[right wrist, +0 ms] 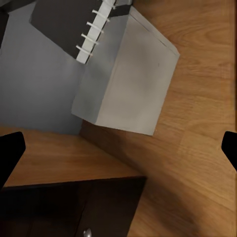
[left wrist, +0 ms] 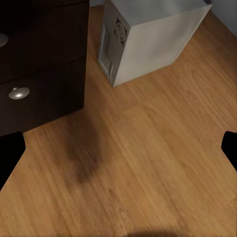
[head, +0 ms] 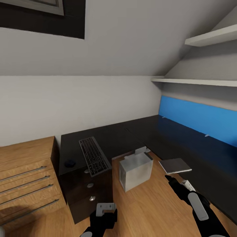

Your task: In the bedroom, organize the workspace by keeping the computer under the desk, ensuring the monitor is on the desk, placing the keyboard on the desk next to the monitor, placing the mouse on the desk next to the keyboard, moving the folder from the swivel chair onto the desk next to the mouse, stacking the notebook on top of the folder with the pen on top of the notebook, and positioning the swivel chair next to the desk.

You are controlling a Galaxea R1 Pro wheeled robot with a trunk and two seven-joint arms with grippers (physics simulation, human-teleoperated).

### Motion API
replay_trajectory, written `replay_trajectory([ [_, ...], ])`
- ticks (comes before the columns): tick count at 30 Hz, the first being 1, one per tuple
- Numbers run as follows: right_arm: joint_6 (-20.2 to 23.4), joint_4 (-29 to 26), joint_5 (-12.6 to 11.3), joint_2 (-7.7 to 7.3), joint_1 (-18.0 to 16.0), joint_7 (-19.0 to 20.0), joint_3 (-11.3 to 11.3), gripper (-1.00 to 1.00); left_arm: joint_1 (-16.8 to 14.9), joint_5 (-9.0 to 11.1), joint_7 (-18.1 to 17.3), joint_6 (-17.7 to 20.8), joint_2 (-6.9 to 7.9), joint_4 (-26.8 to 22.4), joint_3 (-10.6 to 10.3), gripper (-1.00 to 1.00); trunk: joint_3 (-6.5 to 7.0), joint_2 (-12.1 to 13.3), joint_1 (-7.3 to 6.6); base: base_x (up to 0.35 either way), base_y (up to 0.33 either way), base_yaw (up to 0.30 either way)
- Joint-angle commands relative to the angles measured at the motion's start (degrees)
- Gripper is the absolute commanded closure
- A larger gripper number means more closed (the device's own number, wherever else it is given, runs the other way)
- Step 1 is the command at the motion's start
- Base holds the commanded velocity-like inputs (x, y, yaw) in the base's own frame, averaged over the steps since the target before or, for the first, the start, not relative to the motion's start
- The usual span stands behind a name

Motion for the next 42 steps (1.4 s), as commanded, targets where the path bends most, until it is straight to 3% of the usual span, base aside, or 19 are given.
replay_trajectory([
  [1, 0.18, -0.04, -0.65, 0.00, -0.04, -0.41, -0.03, -1.00, -0.05, 0.49, 0.49, 0.14, 0.01, -0.07, -0.10, -1.00, -0.25, -0.45, 0.23, 0.000, 0.000, 0.000],
  [6, 0.04, 0.33, -0.81, 0.05, -0.02, 1.88, -0.09, -1.00, -0.05, 0.49, 0.49, 0.14, 0.01, -0.07, -0.16, -1.00, -1.15, -2.46, 1.32, 0.000, 0.000, 0.000],
  [13, 0.06, 3.47, -0.96, 0.10, 0.00, 15.50, -0.29, -1.00, -0.05, 0.49, 0.49, 0.18, 0.01, -0.06, -0.20, -1.00, -2.40, -5.27, 2.86, 0.000, 0.000, 0.000],
  [16, 0.07, 5.84, -0.97, 0.11, -0.01, 23.30, -3.25, -1.00, -0.06, 0.49, 0.49, 0.18, 0.01, -0.06, -0.20, -1.00, -2.94, -6.47, 3.52, 0.000, 0.000, 0.000],
  [18, 0.15, 6.58, -1.01, 0.14, -0.02, 25.97, -5.67, -1.00, -0.06, 0.49, 0.49, 0.18, 0.01, -0.06, -0.20, -1.00, -3.30, -7.27, 3.96, 0.000, 0.000, 0.000],
  [26, 0.36, 7.53, -1.05, 0.20, -0.01, 28.52, -9.16, -1.00, -0.05, 0.49, 0.49, 0.18, 0.01, -0.06, -0.28, -1.00, -4.74, -10.48, 5.72, 0.000, 0.000, 0.000],
  [35, -1.29, 7.95, -0.97, 1.46, -0.03, 28.71, -9.42, -1.00, -0.05, 0.49, 0.49, 0.14, 0.01, -0.06, -0.29, -1.00, -6.35, -14.09, 7.69, 0.000, 0.000, 0.000],
  [36, -3.91, 7.97, -0.97, 2.58, -0.05, 28.76, -9.45, -1.00, -0.05, 0.49, 0.43, 0.17, 0.01, -0.06, -0.29, -1.00, -6.53, -14.49, 7.91, 0.000, 0.000, 0.000],
  [42, -7.80, 7.94, -1.35, 3.38, -0.01, 28.79, -9.39, -1.00, -0.05, 0.47, 0.31, 0.12, 0.05, -0.11, -0.29, -1.00, -6.89, -15.29, 8.35, 0.000, 0.000, 0.000],
])
